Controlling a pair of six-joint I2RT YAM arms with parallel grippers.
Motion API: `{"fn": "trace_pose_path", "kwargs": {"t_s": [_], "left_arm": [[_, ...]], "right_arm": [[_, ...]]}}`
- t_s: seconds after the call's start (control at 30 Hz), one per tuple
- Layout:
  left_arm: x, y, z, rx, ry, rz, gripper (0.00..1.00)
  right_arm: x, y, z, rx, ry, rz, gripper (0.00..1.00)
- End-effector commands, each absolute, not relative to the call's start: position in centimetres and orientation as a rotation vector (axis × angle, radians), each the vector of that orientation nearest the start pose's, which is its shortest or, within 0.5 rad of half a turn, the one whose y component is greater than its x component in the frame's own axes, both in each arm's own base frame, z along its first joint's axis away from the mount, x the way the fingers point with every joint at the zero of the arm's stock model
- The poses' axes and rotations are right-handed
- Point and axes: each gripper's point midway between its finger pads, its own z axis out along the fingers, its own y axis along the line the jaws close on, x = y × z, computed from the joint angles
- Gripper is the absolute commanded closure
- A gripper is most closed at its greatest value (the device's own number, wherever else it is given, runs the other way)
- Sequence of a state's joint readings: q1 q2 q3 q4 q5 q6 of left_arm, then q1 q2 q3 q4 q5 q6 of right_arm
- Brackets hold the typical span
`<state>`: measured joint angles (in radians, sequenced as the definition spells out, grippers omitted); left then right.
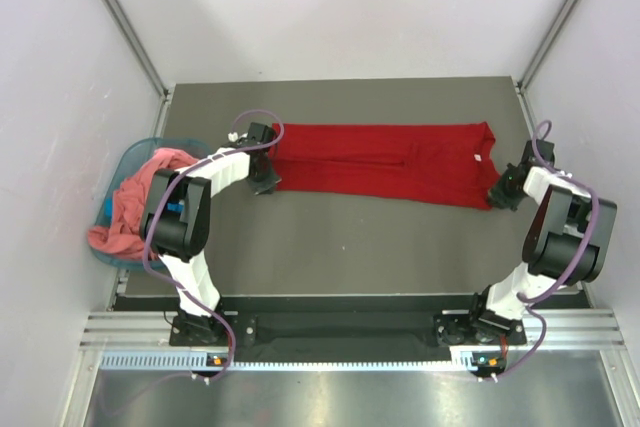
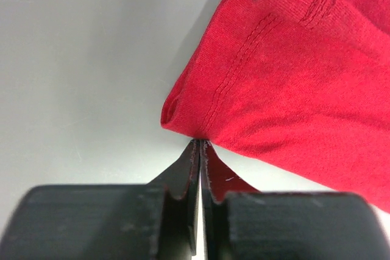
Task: Fold and stack the t-shirts
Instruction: Fold the tshirt
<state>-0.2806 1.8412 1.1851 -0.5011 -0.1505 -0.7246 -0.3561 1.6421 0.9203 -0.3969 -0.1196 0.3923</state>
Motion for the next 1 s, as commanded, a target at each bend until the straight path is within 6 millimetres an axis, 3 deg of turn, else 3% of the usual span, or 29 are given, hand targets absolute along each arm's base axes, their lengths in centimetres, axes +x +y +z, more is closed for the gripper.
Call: {"fn": "trace_pose_path", "kwargs": {"t_s": [0.0, 0.1, 0.27, 0.4, 0.57, 0.63, 0.7, 0.9, 0.97], "left_arm": [[37.6, -10.7, 4.5, -0.590, 2.613, -0.090, 0.91], [37.8, -10.9, 6.1, -0.573, 2.580, -0.129, 0.79], [38.0, -11.0, 8.1, -0.543, 2.534, -0.152, 0.79], [39.0, -13.4, 9.0, -0.483, 2.490, -0.301, 0.80], [40.9, -15.0, 7.0, -0.462, 2.537, -0.357, 0.82], [41.0, -14.6, 5.2, -0.476, 2.584, -0.301, 0.83], [41.4, -14.0, 4.4, -0.496, 2.589, -0.245, 0.83], [41.2, -11.9, 3.1, -0.539, 2.612, -0.074, 0.83], [40.8, -10.8, 2.7, -0.564, 2.620, 0.013, 0.83]], "right_arm": [[33.3, -8.3, 4.3, 0.872, 2.489, 0.126, 0.94], [33.7, -7.9, 5.7, 0.859, 2.473, 0.141, 0.93], [34.2, -6.6, 7.1, 0.838, 2.459, 0.181, 0.92], [34.4, -4.3, 6.8, 0.801, 2.477, 0.239, 0.92], [34.4, -3.2, 5.8, 0.797, 2.505, 0.263, 0.92], [34.3, -3.5, 5.5, 0.797, 2.511, 0.238, 0.92], [34.3, -4.0, 5.6, 0.797, 2.513, 0.199, 0.93], [34.2, -6.8, 8.5, 0.813, 2.446, 0.002, 0.93], [34.1, -7.5, 8.2, 0.828, 2.448, -0.027, 0.95]]}}
